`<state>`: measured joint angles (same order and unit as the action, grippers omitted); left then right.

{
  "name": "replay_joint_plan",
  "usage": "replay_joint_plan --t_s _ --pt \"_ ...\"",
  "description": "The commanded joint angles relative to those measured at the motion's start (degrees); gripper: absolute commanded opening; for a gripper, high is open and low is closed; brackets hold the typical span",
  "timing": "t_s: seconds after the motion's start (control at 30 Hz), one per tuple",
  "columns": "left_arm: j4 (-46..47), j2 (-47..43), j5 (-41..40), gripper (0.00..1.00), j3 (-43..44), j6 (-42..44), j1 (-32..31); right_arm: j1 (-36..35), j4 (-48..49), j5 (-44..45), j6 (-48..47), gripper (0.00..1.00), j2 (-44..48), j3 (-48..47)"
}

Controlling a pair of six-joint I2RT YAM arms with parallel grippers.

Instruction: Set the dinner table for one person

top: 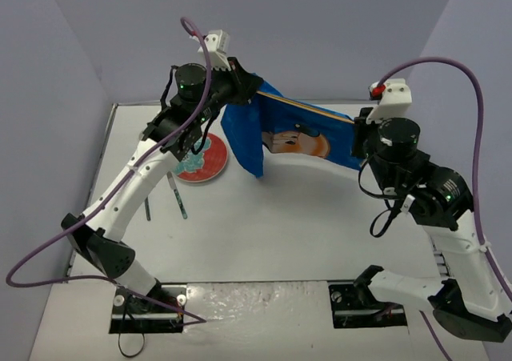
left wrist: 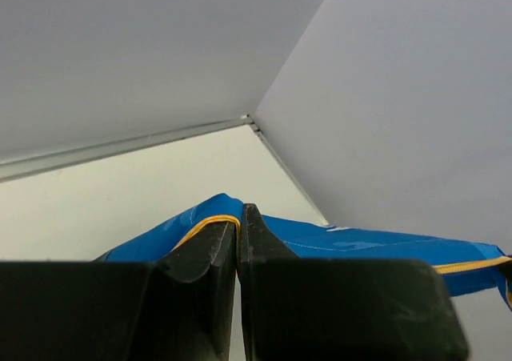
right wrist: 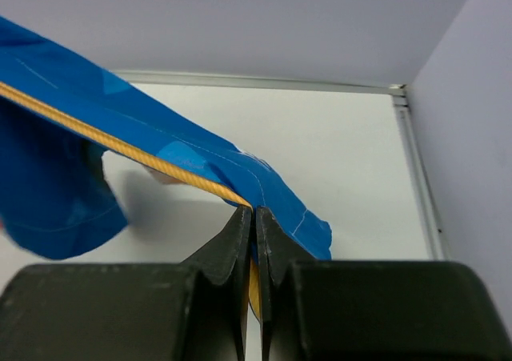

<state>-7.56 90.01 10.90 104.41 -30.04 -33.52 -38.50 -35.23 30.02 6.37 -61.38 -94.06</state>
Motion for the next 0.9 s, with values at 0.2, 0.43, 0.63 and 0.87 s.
replay_joint_plan --t_s 0.2,0.43,0.63,0.87 --pt "-7.6 -19.2 -5.0 0.0 -7.5 18.6 1.2 0.8 -0.4 -23.7 4.2 0.0 13.1 8.0" --pt "-13.8 -14.3 -3.1 0.0 -0.9 25.5 1.4 0.8 -1.5 -22.2 12.2 0.0 12.9 10.5" --pt "-11.5 0.9 6.5 0.0 4.2 24.0 0.6 0.8 -4.6 -13.9 22.6 0.0 11.9 16.5" --pt "-12.3 22.4 6.9 0.0 12.3 25.2 -3.3 1.0 -7.7 -3.5 32.7 0.0 10.6 28.8"
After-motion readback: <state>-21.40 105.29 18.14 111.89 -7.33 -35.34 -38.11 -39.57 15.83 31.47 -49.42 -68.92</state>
